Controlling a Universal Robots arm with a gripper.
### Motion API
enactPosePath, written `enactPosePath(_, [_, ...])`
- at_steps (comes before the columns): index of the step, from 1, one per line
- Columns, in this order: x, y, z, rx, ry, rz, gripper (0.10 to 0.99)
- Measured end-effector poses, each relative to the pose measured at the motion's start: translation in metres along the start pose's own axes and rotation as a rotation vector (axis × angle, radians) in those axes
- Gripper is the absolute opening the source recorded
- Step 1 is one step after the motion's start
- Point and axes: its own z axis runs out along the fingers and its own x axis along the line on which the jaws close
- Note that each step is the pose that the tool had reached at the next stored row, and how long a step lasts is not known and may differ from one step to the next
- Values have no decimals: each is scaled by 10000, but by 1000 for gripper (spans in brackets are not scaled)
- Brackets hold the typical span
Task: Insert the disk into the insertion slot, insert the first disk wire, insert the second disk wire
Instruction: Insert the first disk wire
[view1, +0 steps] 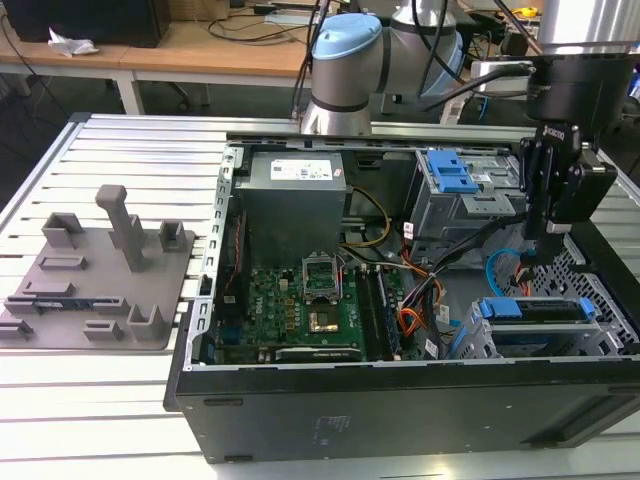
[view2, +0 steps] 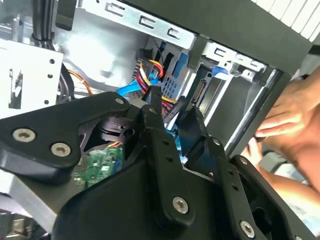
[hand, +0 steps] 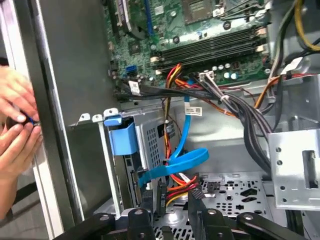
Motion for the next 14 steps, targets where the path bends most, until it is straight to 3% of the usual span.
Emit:
enactPosePath(1, [-2,6,8,64,79,-131,408])
enactPosePath(4, [-32,44,38,95,302,-152,408])
enactPosePath(6, [-116,53,9,123,497,-169,408])
enactPosePath(7, [-164,60,-4,142,645,-180,408])
enactPosePath(10, [-172,62,10,198,1054,-214,408])
enactPosePath(14, [-180,70,27,219,1225,-222,408])
